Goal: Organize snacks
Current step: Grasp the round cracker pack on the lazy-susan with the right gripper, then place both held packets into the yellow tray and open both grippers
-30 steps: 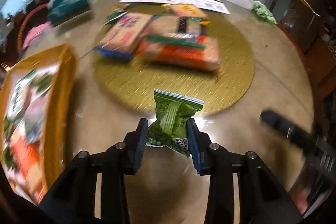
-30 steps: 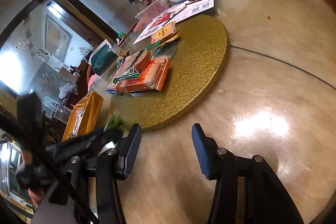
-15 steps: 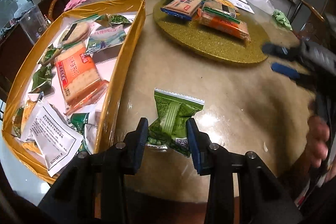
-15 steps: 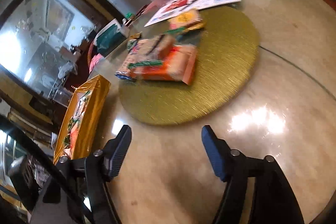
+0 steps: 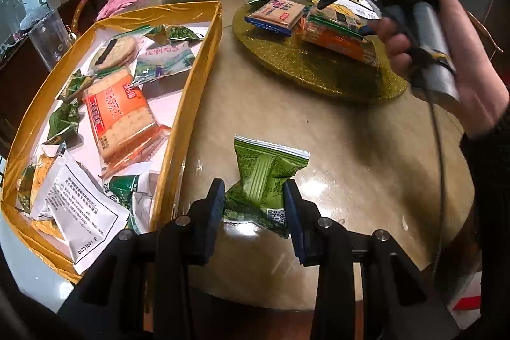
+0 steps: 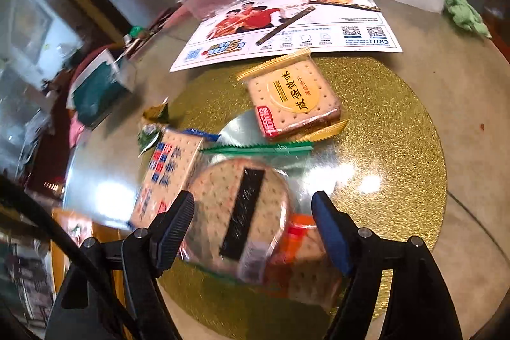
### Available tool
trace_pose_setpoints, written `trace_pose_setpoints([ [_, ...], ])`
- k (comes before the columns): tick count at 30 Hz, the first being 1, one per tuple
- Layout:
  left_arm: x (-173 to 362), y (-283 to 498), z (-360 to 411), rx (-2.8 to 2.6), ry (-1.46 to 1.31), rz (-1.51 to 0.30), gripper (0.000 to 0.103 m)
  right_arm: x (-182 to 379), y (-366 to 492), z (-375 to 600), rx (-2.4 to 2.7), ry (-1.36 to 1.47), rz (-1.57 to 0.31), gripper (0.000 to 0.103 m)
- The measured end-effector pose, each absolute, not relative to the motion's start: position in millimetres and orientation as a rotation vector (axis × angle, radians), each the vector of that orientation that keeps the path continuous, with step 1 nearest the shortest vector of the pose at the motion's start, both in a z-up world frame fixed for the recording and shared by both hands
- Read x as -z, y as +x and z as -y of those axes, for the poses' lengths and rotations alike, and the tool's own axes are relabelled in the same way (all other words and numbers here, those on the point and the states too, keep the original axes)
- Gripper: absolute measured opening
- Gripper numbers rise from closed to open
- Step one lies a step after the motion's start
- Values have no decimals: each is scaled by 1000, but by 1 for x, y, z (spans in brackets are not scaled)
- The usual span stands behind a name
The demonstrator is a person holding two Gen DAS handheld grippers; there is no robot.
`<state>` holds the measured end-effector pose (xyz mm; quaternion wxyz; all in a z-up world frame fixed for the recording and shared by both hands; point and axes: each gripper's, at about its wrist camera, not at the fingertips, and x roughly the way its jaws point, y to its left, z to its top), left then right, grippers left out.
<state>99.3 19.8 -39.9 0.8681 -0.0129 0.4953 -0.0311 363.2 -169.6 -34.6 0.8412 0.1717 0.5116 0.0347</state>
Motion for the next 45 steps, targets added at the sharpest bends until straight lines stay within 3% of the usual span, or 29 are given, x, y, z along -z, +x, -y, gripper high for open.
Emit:
trace_pose_setpoints([
  [9,40,99,-20,70,-24,-1034,40,40,381,135,-34,216,-1097,79],
  [13,40,98,-19,63,-16,-1029,40,38,368,138,-27,156,-1066,75],
  [20,41,97,-17,45,2,-1023,42,14,296,177,-194,219,-955,75],
  [29,42,95,-13,12,23,-1013,40,32,183,197,-449,305,-915,75],
  [37,4,62,-39,59,-203,-930,39,10,161,184,-576,306,-871,75],
  [45,-35,45,-89,-21,-258,-847,39,-11,151,133,-728,236,-829,75],
])
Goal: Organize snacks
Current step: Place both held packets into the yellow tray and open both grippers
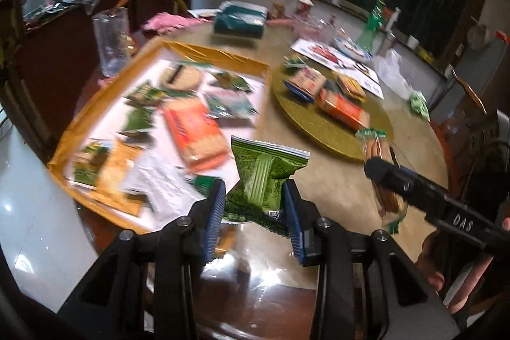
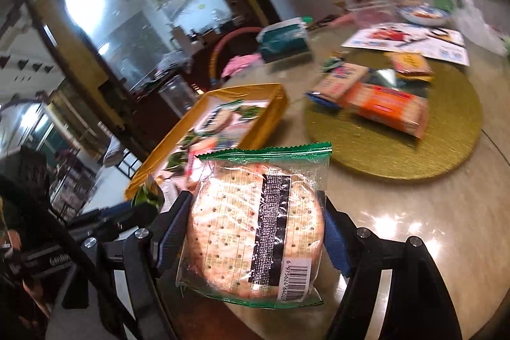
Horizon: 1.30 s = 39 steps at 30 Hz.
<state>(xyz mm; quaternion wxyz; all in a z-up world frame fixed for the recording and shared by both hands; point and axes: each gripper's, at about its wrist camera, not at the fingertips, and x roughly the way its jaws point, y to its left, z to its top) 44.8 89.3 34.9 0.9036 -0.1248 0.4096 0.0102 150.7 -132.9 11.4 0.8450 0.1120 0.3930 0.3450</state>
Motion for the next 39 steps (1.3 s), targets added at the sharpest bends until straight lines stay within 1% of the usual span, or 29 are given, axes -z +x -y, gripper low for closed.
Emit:
trace_pose_setpoints([
  [4,-37,43,-123,-14,-357,-850,39,-14,156,112,-761,220,-832,75],
  [8,-38,44,-144,-64,-368,-828,39,-18,164,90,-793,199,-840,75],
  [12,-30,61,-161,-61,-403,-846,39,-18,183,59,-822,162,-863,75],
  [19,-10,89,-169,-89,-371,-889,39,-10,223,3,-832,79,-911,75],
  [25,13,112,-170,-138,-270,-956,39,9,262,-31,-816,48,-960,75],
  [29,17,117,-171,-139,-243,-954,40,25,280,-49,-772,22,-981,76],
  [31,18,117,-172,-129,-246,-955,47,30,283,-53,-771,29,-988,76],
  [32,19,116,-173,-122,-255,-959,59,32,283,-53,-769,33,-986,76],
  [33,19,114,-176,-112,-273,-953,66,30,283,-53,-762,37,-975,76],
  [34,17,111,-177,-108,-285,-940,68,26,282,-51,-753,41,-951,76],
  [36,11,103,-180,-114,-299,-907,76,13,276,-41,-745,72,-874,84],
  [39,3,93,-178,-128,-297,-868,78,-1,271,-33,-728,84,-811,85],
])
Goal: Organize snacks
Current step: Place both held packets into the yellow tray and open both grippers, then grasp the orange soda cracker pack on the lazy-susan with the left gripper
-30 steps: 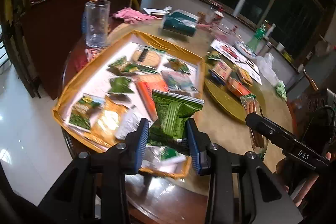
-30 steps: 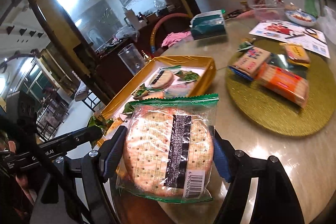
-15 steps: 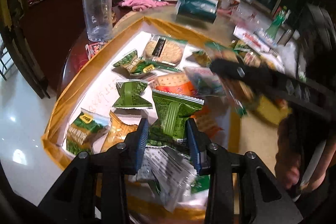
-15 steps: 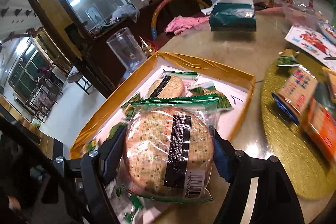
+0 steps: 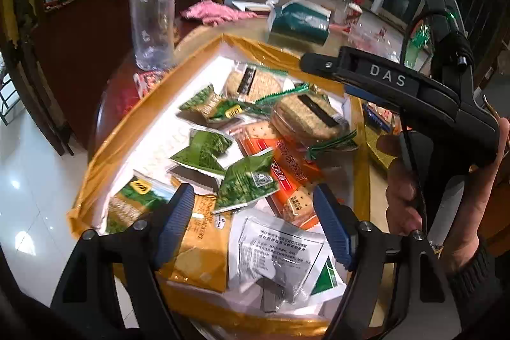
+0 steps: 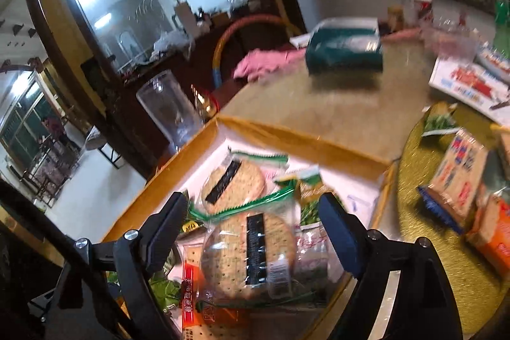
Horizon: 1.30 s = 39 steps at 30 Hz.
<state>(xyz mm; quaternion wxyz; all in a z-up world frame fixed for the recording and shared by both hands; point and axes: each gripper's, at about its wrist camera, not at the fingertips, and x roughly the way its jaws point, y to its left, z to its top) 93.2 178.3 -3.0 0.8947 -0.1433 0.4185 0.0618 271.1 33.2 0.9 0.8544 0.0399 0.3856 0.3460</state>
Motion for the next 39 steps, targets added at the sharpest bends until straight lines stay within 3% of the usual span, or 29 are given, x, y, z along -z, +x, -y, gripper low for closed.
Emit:
trace_pose_setpoints([
  [11,-23,52,-141,-119,-284,-817,79,-19,223,54,-790,327,-885,86],
  [19,-42,45,-86,3,-265,-798,79,-21,167,144,-754,337,-832,86],
  [28,-46,59,-29,77,-231,-850,80,-4,168,200,-703,392,-846,86],
  [39,-27,74,-15,104,-221,-910,80,6,189,225,-638,323,-893,87],
])
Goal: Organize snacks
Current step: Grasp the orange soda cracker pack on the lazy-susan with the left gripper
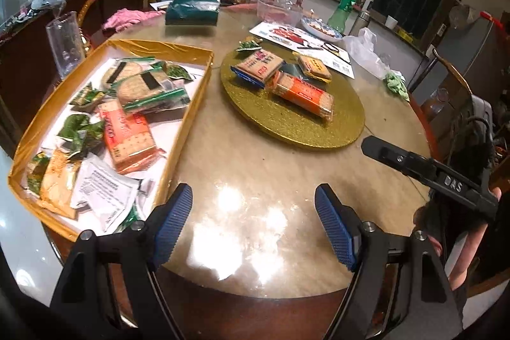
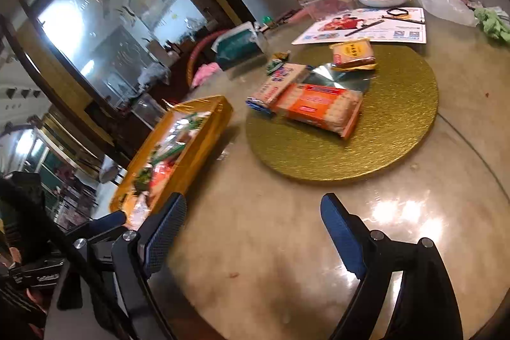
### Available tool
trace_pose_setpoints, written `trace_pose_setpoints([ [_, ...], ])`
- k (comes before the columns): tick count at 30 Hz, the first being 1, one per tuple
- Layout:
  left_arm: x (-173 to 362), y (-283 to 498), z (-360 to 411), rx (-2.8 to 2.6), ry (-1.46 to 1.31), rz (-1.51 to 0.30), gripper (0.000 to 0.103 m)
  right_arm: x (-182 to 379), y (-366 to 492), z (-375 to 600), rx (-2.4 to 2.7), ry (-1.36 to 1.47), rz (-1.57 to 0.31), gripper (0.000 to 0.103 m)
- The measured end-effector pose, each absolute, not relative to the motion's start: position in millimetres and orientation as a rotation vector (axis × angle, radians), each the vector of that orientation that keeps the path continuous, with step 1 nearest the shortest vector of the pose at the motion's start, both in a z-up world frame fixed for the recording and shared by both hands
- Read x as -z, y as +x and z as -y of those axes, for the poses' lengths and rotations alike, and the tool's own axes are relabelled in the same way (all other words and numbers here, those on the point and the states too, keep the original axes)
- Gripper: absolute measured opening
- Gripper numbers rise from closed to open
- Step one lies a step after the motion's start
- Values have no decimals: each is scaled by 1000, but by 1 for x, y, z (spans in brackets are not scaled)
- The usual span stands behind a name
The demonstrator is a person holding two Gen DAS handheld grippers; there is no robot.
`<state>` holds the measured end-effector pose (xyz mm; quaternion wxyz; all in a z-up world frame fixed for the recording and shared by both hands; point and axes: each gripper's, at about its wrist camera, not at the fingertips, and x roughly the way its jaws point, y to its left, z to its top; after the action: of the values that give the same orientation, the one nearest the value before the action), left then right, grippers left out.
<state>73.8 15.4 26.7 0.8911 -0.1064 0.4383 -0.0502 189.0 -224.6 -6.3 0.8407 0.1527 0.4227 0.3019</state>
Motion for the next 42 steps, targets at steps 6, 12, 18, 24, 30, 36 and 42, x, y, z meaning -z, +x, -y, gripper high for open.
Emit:
trace_pose_setpoints([
  [6,-23,77,-10,130,-211,-919,80,6,226,239,-585,278,-918,87],
  [12,-21,76,-15,125,-225,-917,80,14,289,231,-529,200,-958,87],
  [18,-19,72,-20,115,-236,-920,80,37,356,216,-482,181,-1015,81],
  [24,-13,74,-26,106,-253,-932,80,52,359,208,-511,262,-1036,72],
  [30,-8,97,-18,138,-249,-957,80,32,291,203,-548,357,-965,71],
  [36,0,151,12,151,-175,-1002,80,30,241,257,-366,557,-885,71],
  [42,24,208,38,145,-157,-1096,80,49,232,293,-217,677,-844,74],
])
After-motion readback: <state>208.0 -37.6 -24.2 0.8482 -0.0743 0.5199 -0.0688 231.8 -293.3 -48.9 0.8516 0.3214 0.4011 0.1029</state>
